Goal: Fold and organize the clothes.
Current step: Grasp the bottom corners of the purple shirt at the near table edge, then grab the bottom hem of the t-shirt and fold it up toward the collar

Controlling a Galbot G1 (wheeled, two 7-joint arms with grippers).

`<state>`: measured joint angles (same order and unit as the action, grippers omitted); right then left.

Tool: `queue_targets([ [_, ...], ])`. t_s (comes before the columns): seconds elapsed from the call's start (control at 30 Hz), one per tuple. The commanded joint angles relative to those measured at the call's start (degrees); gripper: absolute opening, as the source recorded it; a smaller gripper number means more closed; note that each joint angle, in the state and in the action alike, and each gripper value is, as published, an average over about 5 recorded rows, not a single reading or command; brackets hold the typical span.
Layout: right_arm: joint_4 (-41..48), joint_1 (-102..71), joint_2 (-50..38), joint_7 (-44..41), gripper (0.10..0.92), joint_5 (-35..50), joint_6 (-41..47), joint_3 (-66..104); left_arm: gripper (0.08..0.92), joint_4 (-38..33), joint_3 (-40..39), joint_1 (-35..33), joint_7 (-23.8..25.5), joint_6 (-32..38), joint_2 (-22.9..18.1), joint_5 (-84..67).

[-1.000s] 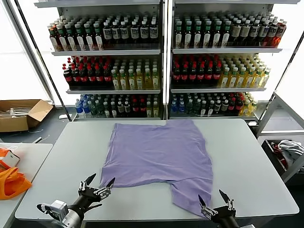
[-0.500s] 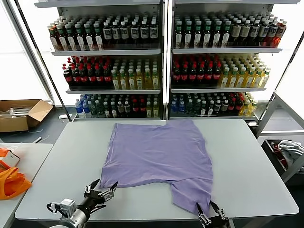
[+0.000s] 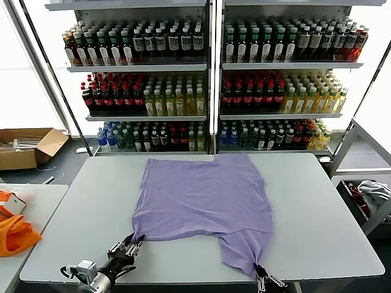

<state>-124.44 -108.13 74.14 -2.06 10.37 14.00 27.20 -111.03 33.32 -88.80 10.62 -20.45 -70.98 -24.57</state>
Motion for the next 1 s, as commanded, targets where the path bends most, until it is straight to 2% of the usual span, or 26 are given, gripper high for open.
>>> queue_targets([
  [0.03,-3.79,-3.02,-0.36,-2.04,0.106,1.51,-4.08,0.87,0.220,-5.08,1.35,-2.95,-0.04,0.41,-1.60,-0.32],
  [0.13,-7.34,-6.59,-1.48,-3.01,0.106,3.06,-4.90,2.82,0.143,-10.01,3.03,-6.84,0.24,0.47,-2.39,-0.18],
  [0.23,-9.61,-9.54,-2.39,-3.80,0.106,4.02,-5.77,4.67,0.106,-12.95,4.56,-10.12,0.55,0.89,-2.56,0.45],
  [0.53,-13.56,-11.97,-3.06,-5.13,0.106,8.62,-8.20,8.36,0.102,-18.17,8.70,-15.80,1.45,-0.48,-1.91,1.80],
  [0.67,-12.32,-6.66,-2.58,-4.38,0.106,11.37,-7.65,9.57,0.102,-16.87,9.84,-13.48,3.17,-1.74,0.30,2.04],
  [0.83,-8.66,6.31,-2.66,-1.57,0.106,14.82,-3.85,10.03,0.102,-13.48,8.49,-6.47,7.16,-2.57,4.39,3.96],
  [1.0,-3.41,17.56,-4.70,1.05,0.106,16.75,-1.56,8.54,0.102,-8.42,5.92,0.42,8.75,-3.28,8.40,3.49],
])
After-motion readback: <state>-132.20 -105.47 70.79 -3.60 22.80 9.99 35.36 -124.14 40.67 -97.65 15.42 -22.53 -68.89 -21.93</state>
